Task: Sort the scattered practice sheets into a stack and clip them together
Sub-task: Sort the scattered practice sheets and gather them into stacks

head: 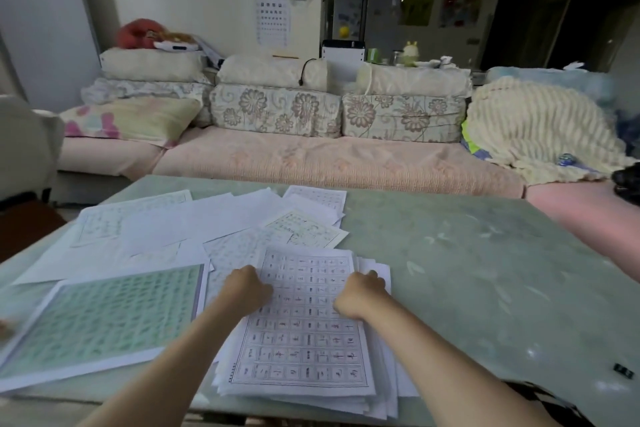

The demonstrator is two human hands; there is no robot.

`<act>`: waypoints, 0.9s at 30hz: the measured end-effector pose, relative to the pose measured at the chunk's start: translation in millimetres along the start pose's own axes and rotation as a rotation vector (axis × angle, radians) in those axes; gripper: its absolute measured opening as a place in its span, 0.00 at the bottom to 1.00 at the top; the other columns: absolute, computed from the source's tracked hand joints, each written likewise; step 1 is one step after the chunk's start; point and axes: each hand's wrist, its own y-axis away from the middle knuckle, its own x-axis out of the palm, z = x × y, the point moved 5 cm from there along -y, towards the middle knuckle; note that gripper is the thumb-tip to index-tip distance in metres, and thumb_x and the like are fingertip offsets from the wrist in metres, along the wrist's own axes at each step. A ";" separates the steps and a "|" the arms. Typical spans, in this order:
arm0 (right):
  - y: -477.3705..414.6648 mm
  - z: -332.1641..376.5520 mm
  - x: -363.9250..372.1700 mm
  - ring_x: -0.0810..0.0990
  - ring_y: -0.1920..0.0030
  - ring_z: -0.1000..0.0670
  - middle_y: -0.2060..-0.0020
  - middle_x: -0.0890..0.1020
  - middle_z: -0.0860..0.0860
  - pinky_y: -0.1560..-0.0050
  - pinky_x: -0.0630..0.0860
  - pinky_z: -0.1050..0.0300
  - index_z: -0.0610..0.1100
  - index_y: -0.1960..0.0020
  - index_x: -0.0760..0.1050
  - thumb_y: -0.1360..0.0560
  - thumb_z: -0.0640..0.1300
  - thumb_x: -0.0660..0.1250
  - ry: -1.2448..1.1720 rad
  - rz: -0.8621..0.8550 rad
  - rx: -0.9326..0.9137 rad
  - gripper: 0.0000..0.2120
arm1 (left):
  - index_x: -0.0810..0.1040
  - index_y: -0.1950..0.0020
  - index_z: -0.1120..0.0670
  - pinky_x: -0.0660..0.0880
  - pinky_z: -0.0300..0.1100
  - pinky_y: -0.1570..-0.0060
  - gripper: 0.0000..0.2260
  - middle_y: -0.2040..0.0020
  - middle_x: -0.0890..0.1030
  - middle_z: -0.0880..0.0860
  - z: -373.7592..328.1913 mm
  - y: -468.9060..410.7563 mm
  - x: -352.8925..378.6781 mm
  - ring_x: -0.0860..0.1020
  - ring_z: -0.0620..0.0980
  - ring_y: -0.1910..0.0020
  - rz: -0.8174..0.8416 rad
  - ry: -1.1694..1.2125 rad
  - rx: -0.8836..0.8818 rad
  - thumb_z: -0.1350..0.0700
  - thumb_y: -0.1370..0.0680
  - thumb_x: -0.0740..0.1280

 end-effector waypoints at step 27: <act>-18.6 -112.2 -44.2 0.79 0.42 0.45 0.43 0.82 0.48 0.40 0.77 0.51 0.49 0.40 0.76 0.41 0.59 0.69 -0.502 -0.134 0.118 0.31 | 0.79 0.43 0.58 0.80 0.55 0.52 0.14 0.52 0.84 0.58 -45.7 -15.7 35.1 0.83 0.59 0.54 0.217 0.853 -0.062 0.68 0.28 0.72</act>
